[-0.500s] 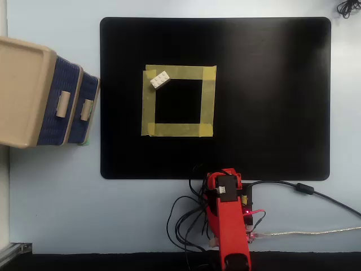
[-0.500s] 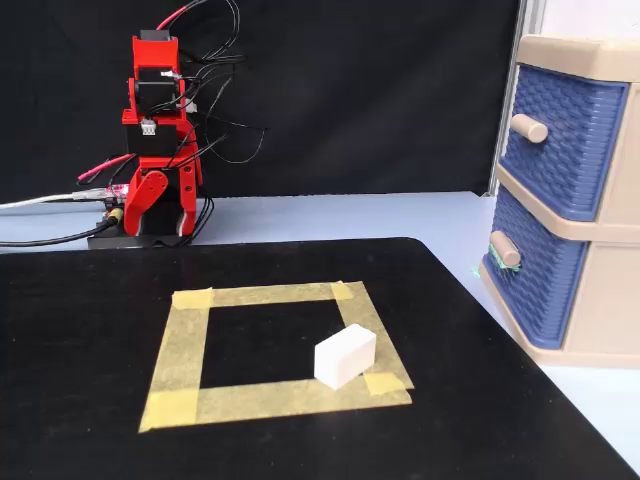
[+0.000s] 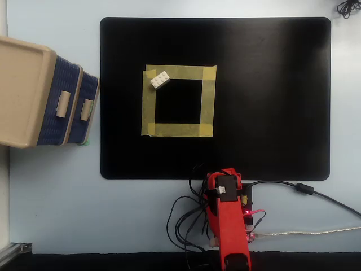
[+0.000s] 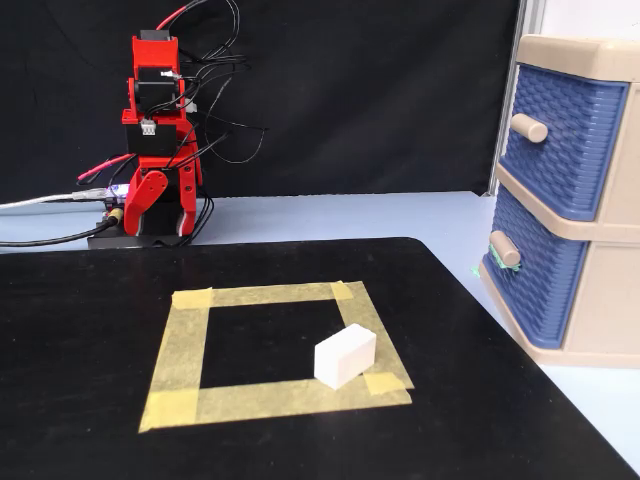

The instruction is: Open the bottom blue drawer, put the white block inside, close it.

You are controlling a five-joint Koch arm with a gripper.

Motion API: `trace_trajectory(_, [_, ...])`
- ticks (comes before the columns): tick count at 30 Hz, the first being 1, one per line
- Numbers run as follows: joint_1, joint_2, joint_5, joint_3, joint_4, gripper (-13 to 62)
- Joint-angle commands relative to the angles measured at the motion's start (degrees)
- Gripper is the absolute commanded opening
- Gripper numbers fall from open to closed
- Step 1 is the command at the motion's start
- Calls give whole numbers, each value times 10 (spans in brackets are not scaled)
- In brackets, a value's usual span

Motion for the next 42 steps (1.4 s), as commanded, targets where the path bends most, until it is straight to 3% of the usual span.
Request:
trace_trajectory(1, [-7, 33, -9, -109, 59, 338])
trace_trajectory(6, [-31, -54, -92, -388, 1, 335])
trace_trajectory(9, [-214, -107, -331, -373, -97, 334])
trace_trajectory(12, [-394, -189, -619, -319, -322, 335])
trace_trajectory(17, [-439, -265, -875, -219, -742, 335])
trace_trajectory(20, [-474, -329, -882, -171, -979, 335])
trace_trajectory(23, [-488, -463, -883, -162, -1225, 335])
trace_trajectory(28, [-489, -674, -880, -237, -1496, 336])
trace_trajectory(33, [-490, -756, -878, -342, -1500, 336])
trace_trajectory(42, [-521, -777, -880, -417, -1443, 335])
